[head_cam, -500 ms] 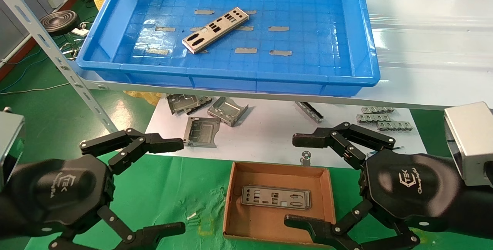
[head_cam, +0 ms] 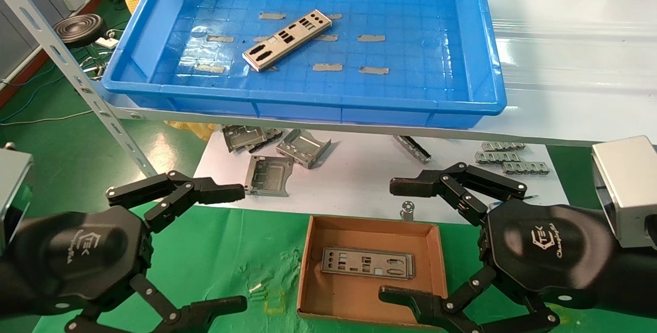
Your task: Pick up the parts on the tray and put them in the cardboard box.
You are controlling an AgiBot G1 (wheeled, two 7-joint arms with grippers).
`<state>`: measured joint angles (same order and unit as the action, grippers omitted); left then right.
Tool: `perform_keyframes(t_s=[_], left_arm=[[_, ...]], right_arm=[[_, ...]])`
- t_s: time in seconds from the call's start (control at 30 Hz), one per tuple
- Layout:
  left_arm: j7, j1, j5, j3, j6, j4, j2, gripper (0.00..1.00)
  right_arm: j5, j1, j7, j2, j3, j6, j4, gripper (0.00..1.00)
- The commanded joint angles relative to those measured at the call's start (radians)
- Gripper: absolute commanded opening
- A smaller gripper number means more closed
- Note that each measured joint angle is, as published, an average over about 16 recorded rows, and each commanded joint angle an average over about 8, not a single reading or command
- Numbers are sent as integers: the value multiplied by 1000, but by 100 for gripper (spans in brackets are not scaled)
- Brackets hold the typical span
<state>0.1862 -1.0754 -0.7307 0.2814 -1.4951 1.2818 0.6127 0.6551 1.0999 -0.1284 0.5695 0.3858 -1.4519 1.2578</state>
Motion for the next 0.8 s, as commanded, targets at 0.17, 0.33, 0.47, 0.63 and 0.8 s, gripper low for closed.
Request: perform_keyframes(t_s=[0.17, 0.33, 0.47, 0.63, 0.8], left_arm=[[0, 0, 0, 0, 0, 0, 0, 100], [0, 0, 0, 0, 0, 0, 0, 100], [0, 0, 0, 0, 0, 0, 0, 100], [0, 0, 0, 0, 0, 0, 0, 100], [0, 0, 0, 0, 0, 0, 0, 100]], right_arm=[[0, 0, 0, 0, 0, 0, 0, 100], [0, 0, 0, 0, 0, 0, 0, 100], [0, 0, 0, 0, 0, 0, 0, 100], [0, 0, 0, 0, 0, 0, 0, 100], [0, 0, 0, 0, 0, 0, 0, 100]])
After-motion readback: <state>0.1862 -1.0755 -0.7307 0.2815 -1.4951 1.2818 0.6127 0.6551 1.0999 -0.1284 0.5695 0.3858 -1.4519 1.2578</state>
